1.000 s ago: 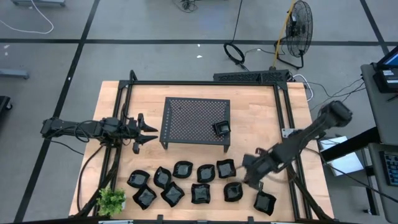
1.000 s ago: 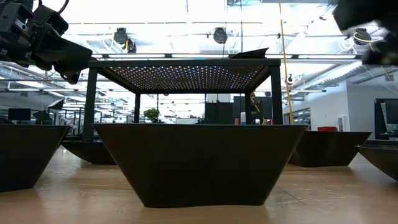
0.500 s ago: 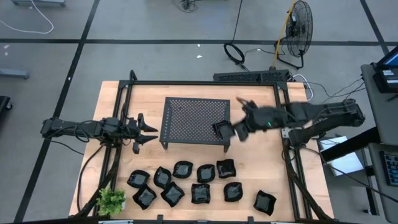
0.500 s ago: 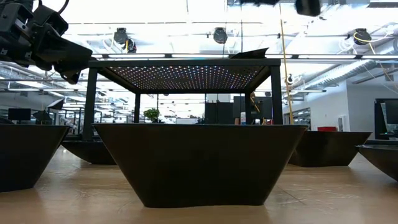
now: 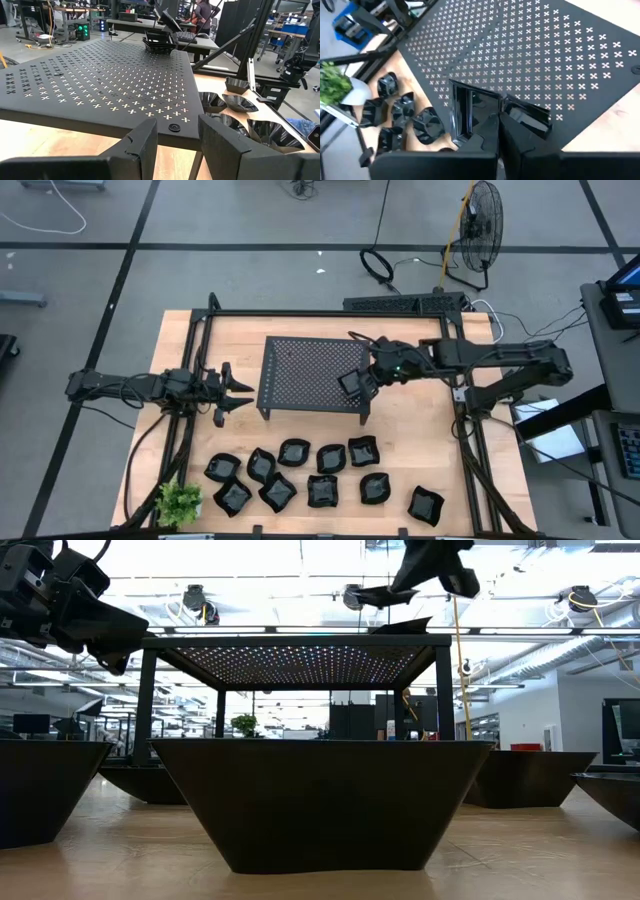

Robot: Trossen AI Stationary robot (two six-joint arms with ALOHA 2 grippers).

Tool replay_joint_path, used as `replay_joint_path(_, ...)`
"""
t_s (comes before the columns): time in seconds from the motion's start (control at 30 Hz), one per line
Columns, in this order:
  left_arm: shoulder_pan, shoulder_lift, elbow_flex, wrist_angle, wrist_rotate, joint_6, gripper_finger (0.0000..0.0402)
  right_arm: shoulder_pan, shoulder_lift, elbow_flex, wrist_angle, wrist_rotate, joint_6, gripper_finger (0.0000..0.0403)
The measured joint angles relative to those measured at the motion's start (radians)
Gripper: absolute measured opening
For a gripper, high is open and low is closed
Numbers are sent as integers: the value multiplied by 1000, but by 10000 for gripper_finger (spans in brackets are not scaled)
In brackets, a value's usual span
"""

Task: Pick & Place Mini shaped plates
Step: Stack the square plate onto the stacked square plate on the shelf, then adjust the stacked square plates on the shelf

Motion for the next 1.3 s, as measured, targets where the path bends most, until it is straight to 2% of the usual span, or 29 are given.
replay_joint_path(0.2,0,0,0,0,0,0,145,10,2,1,-60,77,-17,0)
replay_joint_path(0.7,0,0,0,0,0,0,145,23,2,-47,-69,100,-14,5)
replay_joint_path(1.17,0,0,0,0,0,0,145,23,-20,-57,-19,96,-77,97)
replay_joint_path(1.3,0,0,0,0,0,0,145,41,-49,-58,9,26,-128,109)
